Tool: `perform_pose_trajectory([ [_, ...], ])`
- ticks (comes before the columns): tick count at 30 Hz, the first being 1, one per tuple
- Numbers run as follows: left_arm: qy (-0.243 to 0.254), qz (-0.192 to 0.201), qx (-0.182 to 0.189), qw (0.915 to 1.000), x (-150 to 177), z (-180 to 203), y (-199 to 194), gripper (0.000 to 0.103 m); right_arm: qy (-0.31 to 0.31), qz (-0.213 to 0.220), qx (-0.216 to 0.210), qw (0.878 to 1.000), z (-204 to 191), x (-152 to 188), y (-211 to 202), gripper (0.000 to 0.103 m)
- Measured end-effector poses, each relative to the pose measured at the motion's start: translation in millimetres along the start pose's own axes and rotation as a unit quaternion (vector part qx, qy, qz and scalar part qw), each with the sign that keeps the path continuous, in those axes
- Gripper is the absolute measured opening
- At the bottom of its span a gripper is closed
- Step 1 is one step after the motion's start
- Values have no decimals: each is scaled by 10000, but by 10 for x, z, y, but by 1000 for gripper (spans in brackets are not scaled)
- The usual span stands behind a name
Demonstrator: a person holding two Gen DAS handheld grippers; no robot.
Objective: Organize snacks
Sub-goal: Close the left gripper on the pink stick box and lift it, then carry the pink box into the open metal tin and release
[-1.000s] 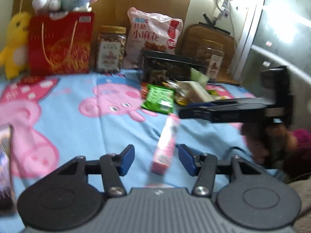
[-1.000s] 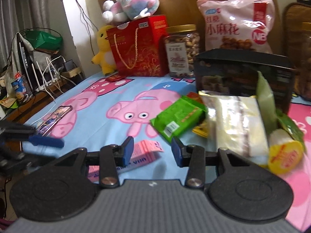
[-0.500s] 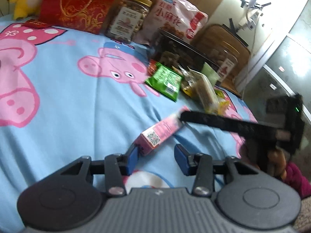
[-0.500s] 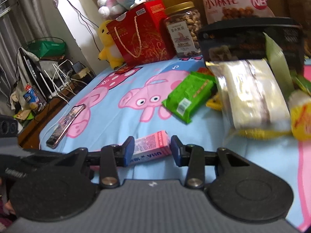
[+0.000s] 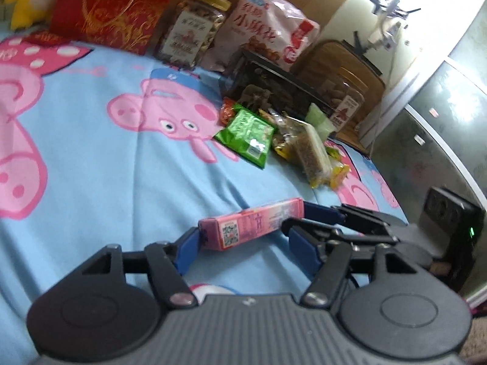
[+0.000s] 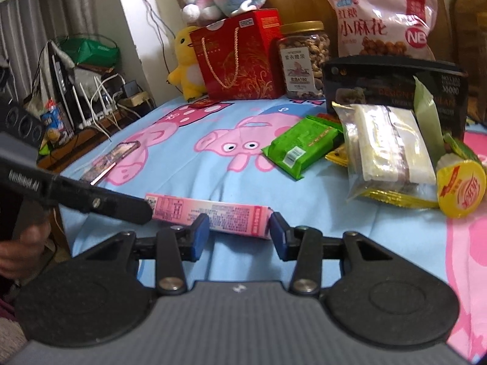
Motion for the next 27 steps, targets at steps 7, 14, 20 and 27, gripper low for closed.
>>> perform_pose_trajectory([
  [7,-130,31,-273,9995,-36,-78,40,41,-402,35,365,9985,-68,52,47,49],
  [14,-384,-50,101,9992,-85,-150,7,54,-581,19,570,9967,-99,60,88,49],
  [20,-737,-45,253,9970,-154,-222,49,51,-580,-25,617,9964,-98,60,106,49],
  [27,-663,-16,-109,9977,-171,-206,92,34,-581,42,776,9953,-117,59,107,48],
])
Point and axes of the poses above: each gripper's, at about its wrist camera, not at the fingertips, and y roughly the way its jaws point, z to its right, x to its underside, the point moved 5 cm from there along y, roughly the way its jaws point, and after that the axes turned 11 degrees about -z, right-handed, at the moved point
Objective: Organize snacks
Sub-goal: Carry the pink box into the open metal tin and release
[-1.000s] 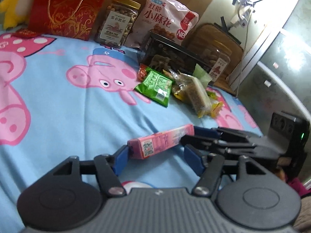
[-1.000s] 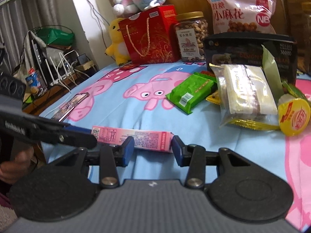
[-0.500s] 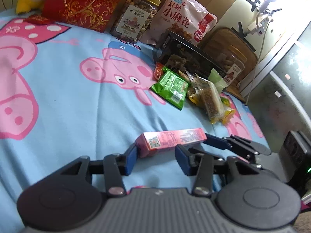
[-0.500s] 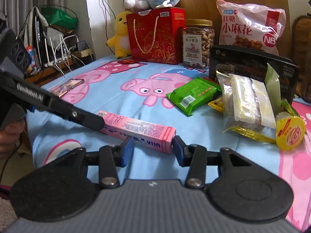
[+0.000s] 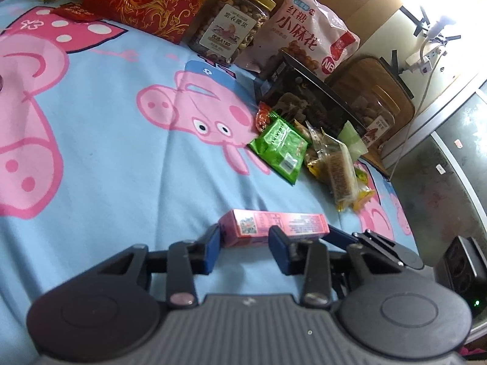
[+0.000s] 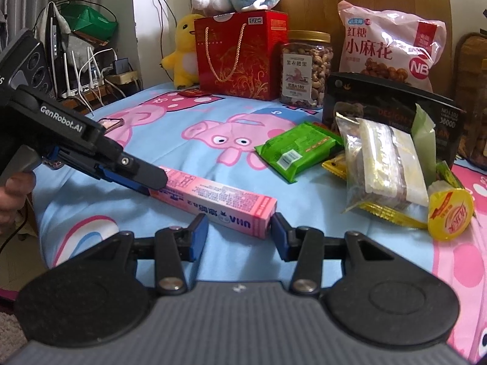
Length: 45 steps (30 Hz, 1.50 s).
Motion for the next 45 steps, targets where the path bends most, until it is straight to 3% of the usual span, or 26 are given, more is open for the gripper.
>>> perform_pose_trajectory([
  [8,383,79,68,9992,-130,234,-19,34,165,407,309,9986,91,-103,-172,47],
  [18,1364,566,135,9889,-1002,955,62,34,226,1135,1202,9860,650,-595,-443,46],
  [23,1633,529,210,9849,-1570,1290,411,35,386,1359,1537,9780,1180,-880,-494,46],
  [31,1596,302,129,9866,-2206,1406,1191,38,967,1193,1625,9747,1863,-1035,-147,48],
  [37,1538,105,-100,9880,-2247,1282,1523,40,1394,1160,1335,9743,2037,-927,-20,50],
  [39,1655,201,-154,9859,-2200,1301,1472,49,1381,1258,1429,9719,2019,-924,-79,51],
  [45,1633,372,218,9856,-2014,1374,1150,49,1473,1428,1192,9714,1851,-812,-348,51],
])
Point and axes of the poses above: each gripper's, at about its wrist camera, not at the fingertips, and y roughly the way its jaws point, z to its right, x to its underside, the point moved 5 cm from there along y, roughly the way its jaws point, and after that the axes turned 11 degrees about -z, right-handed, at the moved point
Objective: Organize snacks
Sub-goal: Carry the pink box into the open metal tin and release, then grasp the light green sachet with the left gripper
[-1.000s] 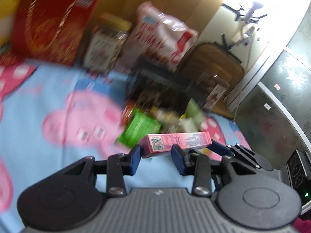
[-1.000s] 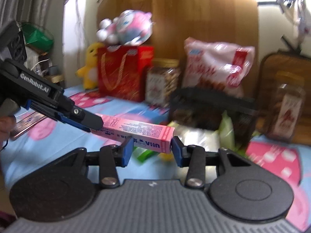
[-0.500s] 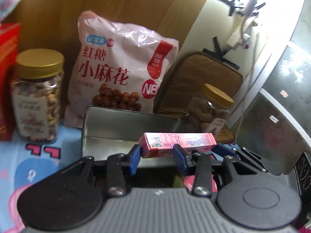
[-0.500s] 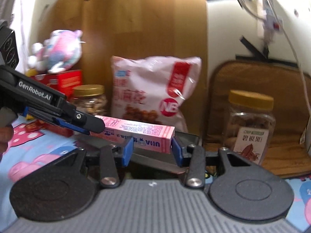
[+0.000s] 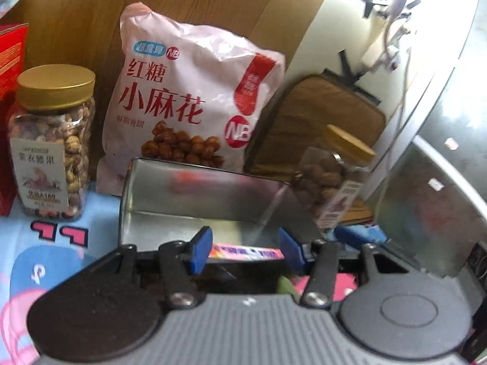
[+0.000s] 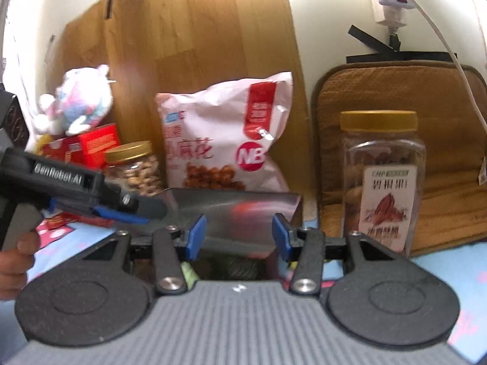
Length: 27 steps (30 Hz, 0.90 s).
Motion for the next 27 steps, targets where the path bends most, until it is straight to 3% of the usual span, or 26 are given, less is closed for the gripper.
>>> perform_pose_trajectory([
  [6,62,-618,575,9964,210,287,130,49,-72,-36,100,9999,-109,338,-347,51],
  [9,287,-951,288,9946,301,458,322,49,-39,-238,-94,9997,-139,534,-444,51],
  [13,212,-1232,-42,9921,384,518,558,47,-6,-677,-122,9976,-125,739,-328,45],
  [14,196,-1268,-107,9917,394,525,591,37,58,-795,-162,9967,-115,766,-267,45],
  [15,146,-1278,-205,9915,403,515,617,28,157,-831,-275,9960,-102,782,-255,45],
  [20,-146,-1129,-242,9932,465,430,543,21,277,-821,-377,9955,-87,783,-264,45],
  [27,-508,-654,450,9955,545,304,-55,20,7,-497,-648,9967,-234,748,-391,45],
])
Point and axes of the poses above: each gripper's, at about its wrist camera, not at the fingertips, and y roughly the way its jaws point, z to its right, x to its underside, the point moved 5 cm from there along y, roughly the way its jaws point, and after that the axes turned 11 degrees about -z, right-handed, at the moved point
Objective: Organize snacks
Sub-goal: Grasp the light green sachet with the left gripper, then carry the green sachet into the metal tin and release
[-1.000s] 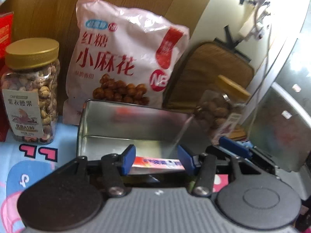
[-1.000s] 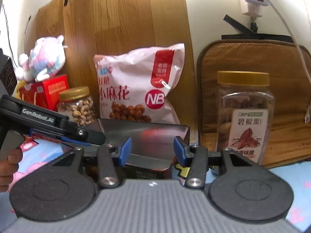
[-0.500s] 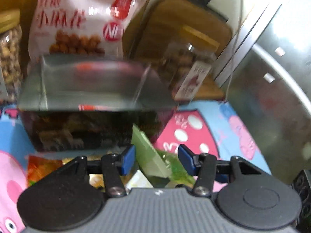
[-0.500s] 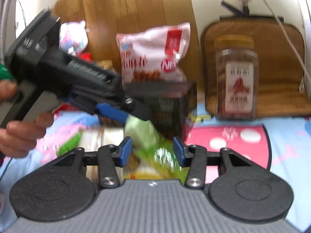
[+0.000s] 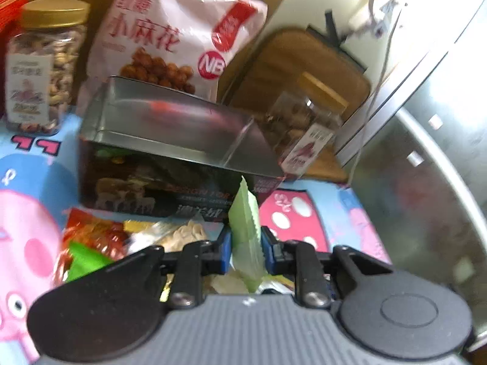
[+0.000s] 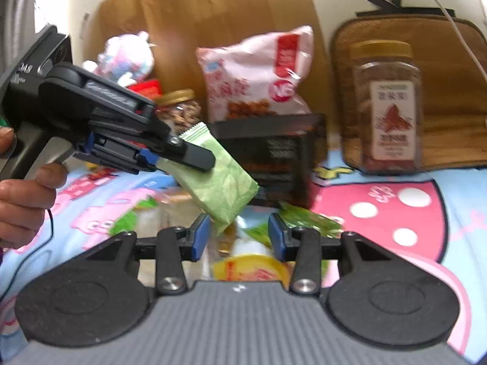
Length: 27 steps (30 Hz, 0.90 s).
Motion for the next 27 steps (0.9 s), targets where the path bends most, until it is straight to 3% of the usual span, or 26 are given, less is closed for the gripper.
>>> perform_pose_trajectory([
  [3,-210,58,423,9989,95,-90,-206,20,80,57,-427,9990,-67,-56,-47,47],
  [6,-351,122,765,9964,175,-158,-349,20,138,40,-749,9971,-136,-93,-59,57],
  [10,-487,208,1063,9929,199,-226,-439,20,-76,-92,-812,9966,-315,-94,8,57],
  [11,-487,217,1085,9927,190,-234,-441,20,-87,-51,-815,9966,-350,-104,10,49],
  [13,-445,210,1040,9934,172,-236,-426,20,-102,96,-729,9972,-387,-155,-10,30],
  [18,-190,345,821,9958,-19,-198,-409,22,-279,215,-284,9990,-355,-327,75,27],
  [24,-55,588,468,9972,-511,-220,-240,26,-421,399,236,9980,-164,-700,321,24],
  [27,-59,702,-54,9975,-751,-301,-67,33,-420,501,778,9948,-17,-862,541,26],
])
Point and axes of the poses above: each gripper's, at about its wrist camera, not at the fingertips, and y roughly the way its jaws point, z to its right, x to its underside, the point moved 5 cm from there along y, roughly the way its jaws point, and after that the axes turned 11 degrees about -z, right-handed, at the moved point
